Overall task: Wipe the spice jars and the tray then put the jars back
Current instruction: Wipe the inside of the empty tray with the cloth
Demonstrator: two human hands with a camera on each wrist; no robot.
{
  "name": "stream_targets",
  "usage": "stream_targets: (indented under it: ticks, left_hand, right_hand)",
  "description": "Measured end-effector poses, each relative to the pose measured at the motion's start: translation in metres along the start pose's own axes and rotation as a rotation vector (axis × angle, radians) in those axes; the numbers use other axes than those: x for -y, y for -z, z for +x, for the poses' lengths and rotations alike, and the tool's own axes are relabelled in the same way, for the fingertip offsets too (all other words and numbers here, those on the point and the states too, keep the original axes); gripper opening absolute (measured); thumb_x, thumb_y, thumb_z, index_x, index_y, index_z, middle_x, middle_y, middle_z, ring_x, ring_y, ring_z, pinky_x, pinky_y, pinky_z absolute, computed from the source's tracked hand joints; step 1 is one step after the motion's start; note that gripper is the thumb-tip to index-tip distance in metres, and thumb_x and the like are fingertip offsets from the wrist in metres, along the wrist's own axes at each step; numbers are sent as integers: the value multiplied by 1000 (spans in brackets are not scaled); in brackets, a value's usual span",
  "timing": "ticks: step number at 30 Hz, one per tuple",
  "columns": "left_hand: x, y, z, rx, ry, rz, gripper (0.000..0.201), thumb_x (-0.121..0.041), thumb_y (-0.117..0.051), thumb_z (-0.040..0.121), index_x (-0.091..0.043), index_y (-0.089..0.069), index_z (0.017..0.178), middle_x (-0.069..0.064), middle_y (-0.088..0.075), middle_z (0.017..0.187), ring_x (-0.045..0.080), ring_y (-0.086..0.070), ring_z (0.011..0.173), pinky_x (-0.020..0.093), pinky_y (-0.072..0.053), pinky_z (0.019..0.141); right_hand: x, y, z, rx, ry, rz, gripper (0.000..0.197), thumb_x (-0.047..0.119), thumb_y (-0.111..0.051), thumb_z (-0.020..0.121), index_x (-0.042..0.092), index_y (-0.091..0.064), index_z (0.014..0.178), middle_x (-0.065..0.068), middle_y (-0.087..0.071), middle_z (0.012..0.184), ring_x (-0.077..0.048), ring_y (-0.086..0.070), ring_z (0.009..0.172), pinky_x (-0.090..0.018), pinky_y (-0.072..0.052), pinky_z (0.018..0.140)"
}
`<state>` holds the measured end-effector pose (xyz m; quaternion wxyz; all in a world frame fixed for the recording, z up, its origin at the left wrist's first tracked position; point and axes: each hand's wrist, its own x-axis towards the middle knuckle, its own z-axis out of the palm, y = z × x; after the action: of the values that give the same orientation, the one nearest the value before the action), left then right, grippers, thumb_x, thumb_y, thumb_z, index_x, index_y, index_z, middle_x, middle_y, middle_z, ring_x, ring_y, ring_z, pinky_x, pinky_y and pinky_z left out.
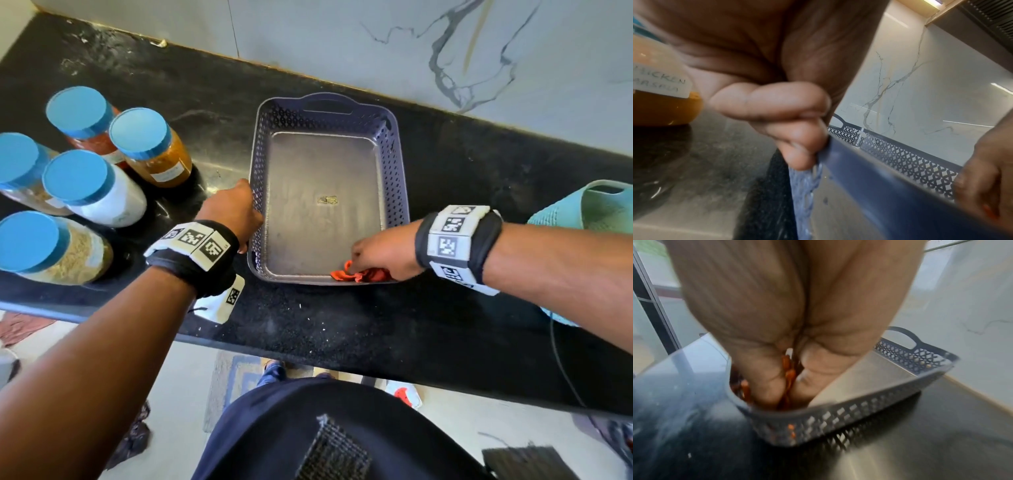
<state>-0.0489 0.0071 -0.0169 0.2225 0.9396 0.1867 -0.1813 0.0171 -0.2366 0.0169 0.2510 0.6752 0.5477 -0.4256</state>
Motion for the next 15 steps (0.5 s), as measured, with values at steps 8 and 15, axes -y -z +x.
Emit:
stream_targets:
  ticks: [8,15]
  left_hand:
    - [-7,22,15,62,-19,-325,50,-27,-64,102,-9,-43,144,16,-76,94,28,-74,79,42,-60,82]
    - [9,15,-28,-326,48,-405,66,-55,-63,94,-11,-49,142,12,-68,121,29,-66,108,42,-51,98]
  right_hand:
    - [-6,-20,-4,-236,-87,26,31,14,-54,89,23,-66,116,-1,-68,103,-26,-57,96,-41,-52,88]
    - [10,-15,22,-407,-206,471,39,10,-61,86,18,-64,125,-8,-54,121,-28,-54,113,-37,-46,99]
